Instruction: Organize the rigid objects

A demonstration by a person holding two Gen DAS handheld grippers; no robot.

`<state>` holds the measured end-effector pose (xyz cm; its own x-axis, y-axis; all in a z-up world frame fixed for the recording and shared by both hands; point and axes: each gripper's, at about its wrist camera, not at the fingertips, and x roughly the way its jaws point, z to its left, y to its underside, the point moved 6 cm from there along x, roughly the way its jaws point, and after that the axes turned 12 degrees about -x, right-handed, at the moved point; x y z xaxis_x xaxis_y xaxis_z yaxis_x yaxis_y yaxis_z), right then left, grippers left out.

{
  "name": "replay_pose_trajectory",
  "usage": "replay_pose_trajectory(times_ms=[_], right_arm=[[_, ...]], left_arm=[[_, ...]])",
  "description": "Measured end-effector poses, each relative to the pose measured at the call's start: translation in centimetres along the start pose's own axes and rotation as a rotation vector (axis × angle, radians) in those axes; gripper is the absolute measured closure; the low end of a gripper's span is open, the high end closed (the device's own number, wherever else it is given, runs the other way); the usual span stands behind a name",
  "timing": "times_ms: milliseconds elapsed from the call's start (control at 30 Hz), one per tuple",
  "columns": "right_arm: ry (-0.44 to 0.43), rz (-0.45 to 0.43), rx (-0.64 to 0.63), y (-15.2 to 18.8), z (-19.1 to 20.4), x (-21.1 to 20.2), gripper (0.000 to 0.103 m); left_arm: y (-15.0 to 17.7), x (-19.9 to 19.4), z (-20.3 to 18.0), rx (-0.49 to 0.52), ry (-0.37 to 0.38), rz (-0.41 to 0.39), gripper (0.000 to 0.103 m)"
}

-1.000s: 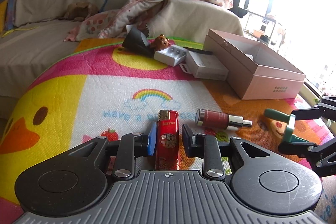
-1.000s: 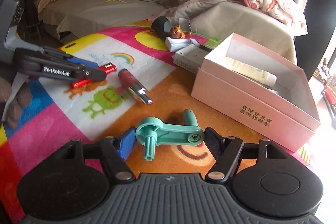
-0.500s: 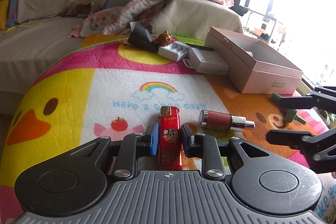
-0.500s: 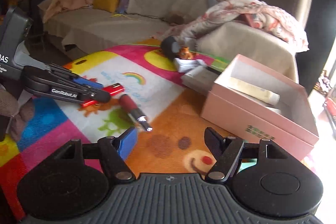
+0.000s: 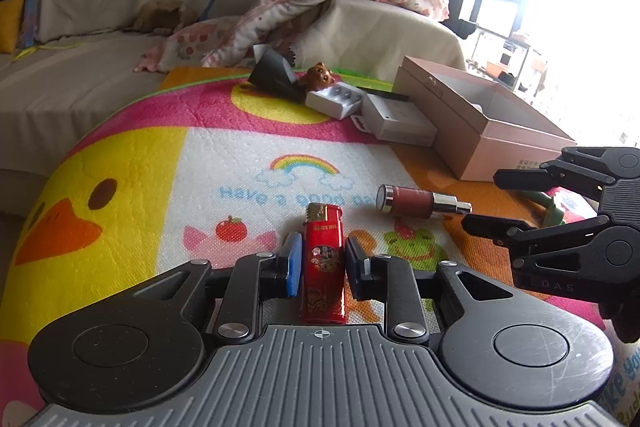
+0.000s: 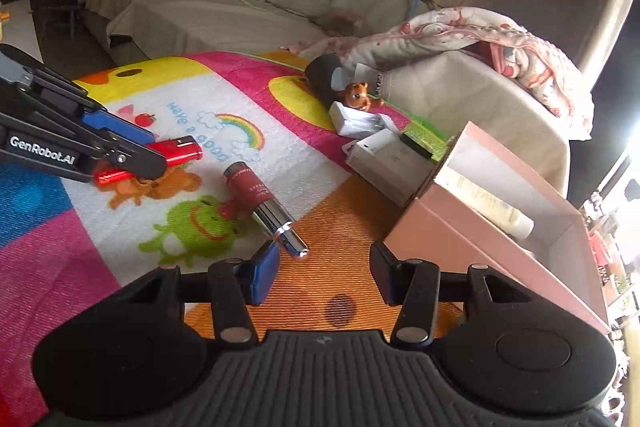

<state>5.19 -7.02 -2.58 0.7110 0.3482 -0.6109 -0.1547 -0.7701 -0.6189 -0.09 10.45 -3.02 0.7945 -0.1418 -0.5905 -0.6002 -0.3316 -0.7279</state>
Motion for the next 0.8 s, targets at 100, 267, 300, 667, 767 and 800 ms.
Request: replay_pose_trajectory(times_ms=[100, 267, 300, 667, 767, 800], right_arm=[[-0.032, 0.005, 0.098, 0.1, -0.6, -0.1, 0.042], [-0.129, 0.027, 0.345, -0.4, -0.7, 0.5, 0.032], [-0.131, 0.034, 0.366, -0.6, -0.7, 1.0, 0.032], [-0.096, 0.011, 0.278, -4.1, -0.4, 5.8, 0.039], [-0.13, 0.0, 0.221, -4.3, 0.2, 5.1, 0.065], [-0.123, -0.001, 0.191, -4.2, 0.4, 4.6, 0.071]], left_arm=[[-0.1, -0.1, 0.3, -0.013, 0.012, 0.007, 0.076], [-0.1, -0.4, 1.0, -0.057, 0.033, 0.01, 0.075], [0.0, -0.5, 0.9, -0.053, 0.031, 0.005, 0.075], [0.1, -0.6, 1.2, -0.084, 0.049, -0.004, 0.076], [0.1, -0.7, 1.2, -0.094, 0.051, -0.005, 0.076], [0.2, -0.7, 1.2, -0.109, 0.053, -0.005, 0.076]])
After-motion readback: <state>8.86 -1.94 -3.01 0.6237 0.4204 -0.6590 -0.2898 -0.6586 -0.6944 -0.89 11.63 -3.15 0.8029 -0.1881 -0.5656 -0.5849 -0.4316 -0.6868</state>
